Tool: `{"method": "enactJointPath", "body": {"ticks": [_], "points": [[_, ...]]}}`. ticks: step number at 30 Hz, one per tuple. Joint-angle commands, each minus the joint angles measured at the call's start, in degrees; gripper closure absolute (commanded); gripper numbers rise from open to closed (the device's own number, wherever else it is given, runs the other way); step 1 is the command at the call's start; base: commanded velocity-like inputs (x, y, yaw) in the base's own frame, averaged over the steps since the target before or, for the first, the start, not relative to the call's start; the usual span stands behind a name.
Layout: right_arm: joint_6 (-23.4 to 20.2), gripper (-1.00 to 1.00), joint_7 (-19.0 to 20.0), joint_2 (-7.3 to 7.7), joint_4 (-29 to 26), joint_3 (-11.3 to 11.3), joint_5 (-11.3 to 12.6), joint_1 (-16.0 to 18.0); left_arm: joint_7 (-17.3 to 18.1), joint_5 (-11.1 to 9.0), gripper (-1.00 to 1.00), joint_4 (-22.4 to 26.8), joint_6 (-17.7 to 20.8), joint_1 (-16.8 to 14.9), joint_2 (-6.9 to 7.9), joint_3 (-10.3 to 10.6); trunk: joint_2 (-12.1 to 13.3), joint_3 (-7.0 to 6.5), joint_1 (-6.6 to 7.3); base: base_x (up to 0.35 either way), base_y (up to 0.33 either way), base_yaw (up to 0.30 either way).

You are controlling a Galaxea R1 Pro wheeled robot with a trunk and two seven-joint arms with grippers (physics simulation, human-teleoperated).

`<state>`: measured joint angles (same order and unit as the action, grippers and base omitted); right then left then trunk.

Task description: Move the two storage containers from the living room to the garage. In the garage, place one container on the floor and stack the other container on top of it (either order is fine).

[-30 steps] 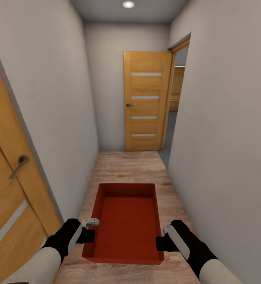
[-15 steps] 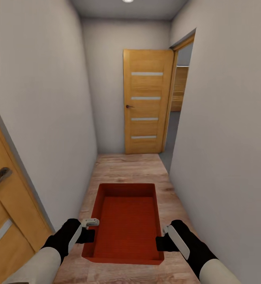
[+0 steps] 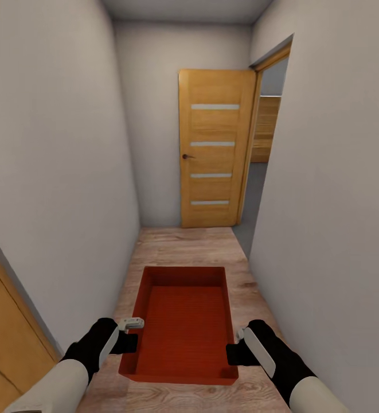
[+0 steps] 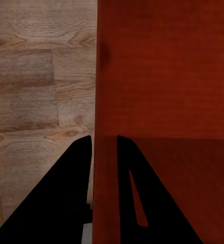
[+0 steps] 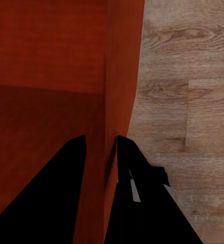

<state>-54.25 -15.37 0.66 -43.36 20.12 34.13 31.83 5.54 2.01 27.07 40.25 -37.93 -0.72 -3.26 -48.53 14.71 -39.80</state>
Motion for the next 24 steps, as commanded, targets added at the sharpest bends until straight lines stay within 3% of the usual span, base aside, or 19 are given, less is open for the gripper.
{"method": "enactJointPath", "body": {"ticks": [1,3,4,24], "points": [[-0.77,1.0,-0.71,0.05,0.03,0.23,-2.4,-0.01,0.09,-0.07,1.0,0.22,0.26,-0.08,-0.14,-0.25,-0.06,0.08,-0.04,0.318,0.0,0.0],[-0.77,1.0,-0.71,0.05,0.03,0.23,-2.4,-0.01,0.08,-0.07,1.0,0.21,0.26,-0.05,-0.13,-0.25,-0.06,0.08,-0.04,0.318,0.0,0.0],[0.2,1.0,-0.54,0.08,-0.33,0.44,0.58,-0.28,0.0,0.1,1.0,0.09,0.35,0.14,-0.25,-0.52,-0.06,0.08,-0.04,0.0,0.0,0.0],[0.55,1.0,-0.54,0.05,-0.32,0.0,0.76,-0.54,-0.49,-0.75,1.0,0.09,0.35,0.13,-0.25,0.36,-0.06,0.08,-0.04,0.0,0.0,0.0]]}}
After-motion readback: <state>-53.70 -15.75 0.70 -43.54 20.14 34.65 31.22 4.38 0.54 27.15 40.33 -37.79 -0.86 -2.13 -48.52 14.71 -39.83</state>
